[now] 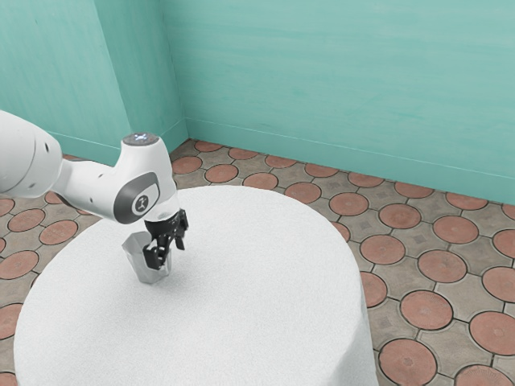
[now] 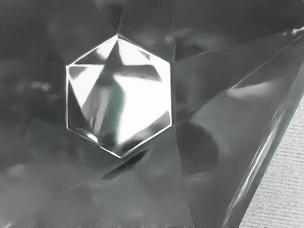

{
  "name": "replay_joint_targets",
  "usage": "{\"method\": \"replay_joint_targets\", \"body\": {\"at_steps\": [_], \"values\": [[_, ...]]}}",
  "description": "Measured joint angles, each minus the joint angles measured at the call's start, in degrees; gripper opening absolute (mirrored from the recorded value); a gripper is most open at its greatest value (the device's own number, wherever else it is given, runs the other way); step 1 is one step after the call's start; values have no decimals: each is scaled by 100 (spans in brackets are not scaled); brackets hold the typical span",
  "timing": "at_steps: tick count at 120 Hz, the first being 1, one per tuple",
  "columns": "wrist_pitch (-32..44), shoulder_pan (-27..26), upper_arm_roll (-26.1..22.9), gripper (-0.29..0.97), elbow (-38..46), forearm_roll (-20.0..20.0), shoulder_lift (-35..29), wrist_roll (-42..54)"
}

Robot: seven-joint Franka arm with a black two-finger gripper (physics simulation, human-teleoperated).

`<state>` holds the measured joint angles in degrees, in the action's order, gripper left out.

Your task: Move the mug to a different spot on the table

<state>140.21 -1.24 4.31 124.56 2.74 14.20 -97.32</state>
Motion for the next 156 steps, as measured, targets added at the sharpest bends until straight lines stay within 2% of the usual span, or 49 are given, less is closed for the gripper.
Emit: {"method": "replay_joint_targets", "body": {"at_steps": [25, 44, 57, 85, 105, 115, 156], "values": [[-73, 0, 0, 25, 17, 0, -10, -15], [-182, 0, 5, 14, 17, 1, -15, -22], [-254, -7, 15, 11, 11, 91, -24, -26], [-387, -6, 9, 4, -75, 607, -105, -34], [-480, -11, -68, 0, -252, 1371, -184, -115], [-538, -12, -190, -2, -229, 1625, -367, -160], [-1037, -11, -880, -10, -131, 1886, -425, -332]]}}
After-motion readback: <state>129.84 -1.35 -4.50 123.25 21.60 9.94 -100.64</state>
